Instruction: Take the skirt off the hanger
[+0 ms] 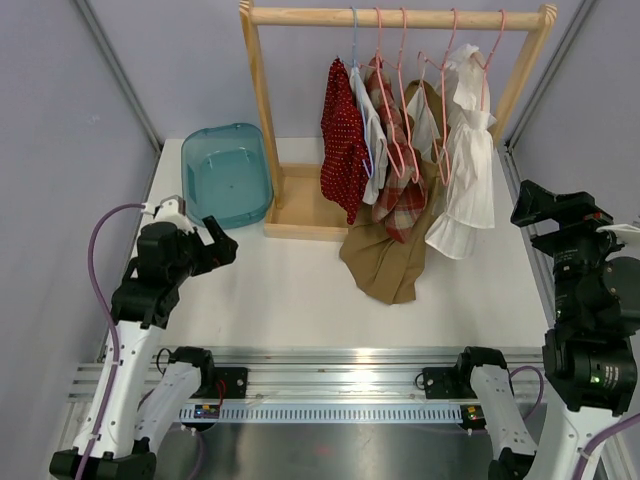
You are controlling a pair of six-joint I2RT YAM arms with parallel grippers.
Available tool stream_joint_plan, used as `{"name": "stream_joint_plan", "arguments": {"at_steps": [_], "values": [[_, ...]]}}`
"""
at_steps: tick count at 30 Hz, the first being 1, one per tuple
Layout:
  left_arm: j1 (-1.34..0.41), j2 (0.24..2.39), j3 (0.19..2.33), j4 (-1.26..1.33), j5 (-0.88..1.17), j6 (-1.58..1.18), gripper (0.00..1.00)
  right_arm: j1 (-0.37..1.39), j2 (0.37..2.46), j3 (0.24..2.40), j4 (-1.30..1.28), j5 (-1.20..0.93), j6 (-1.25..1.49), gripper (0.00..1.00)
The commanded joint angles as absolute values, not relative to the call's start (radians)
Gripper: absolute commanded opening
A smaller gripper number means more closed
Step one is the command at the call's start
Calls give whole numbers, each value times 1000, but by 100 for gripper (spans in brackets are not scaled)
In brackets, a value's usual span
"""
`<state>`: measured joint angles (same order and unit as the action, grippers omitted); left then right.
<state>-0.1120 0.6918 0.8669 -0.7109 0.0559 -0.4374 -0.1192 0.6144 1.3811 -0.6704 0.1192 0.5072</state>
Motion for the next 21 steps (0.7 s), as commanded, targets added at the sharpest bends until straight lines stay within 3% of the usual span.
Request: {"name": "stream_joint_plan", "arguments": {"at_steps": [1,5,9,14,21], "values": [[-141,690,867,-713,3,-431,99,-118,613,1468,-601,11,400,99],[-144,690,881,-733,-37,-434,99,-118,748,1610,-600,-44,379,99],[-146,692,868,-706,58,-413,99,-118,911,1741,-538,-98,371,96],[-147,700,861,-693,98,-413,99,-118,1303,2071,-633,-170,351,91],[-147,690,853,-684,106,-414,99,-112,1589,2329,-719,-184,357,87]]}}
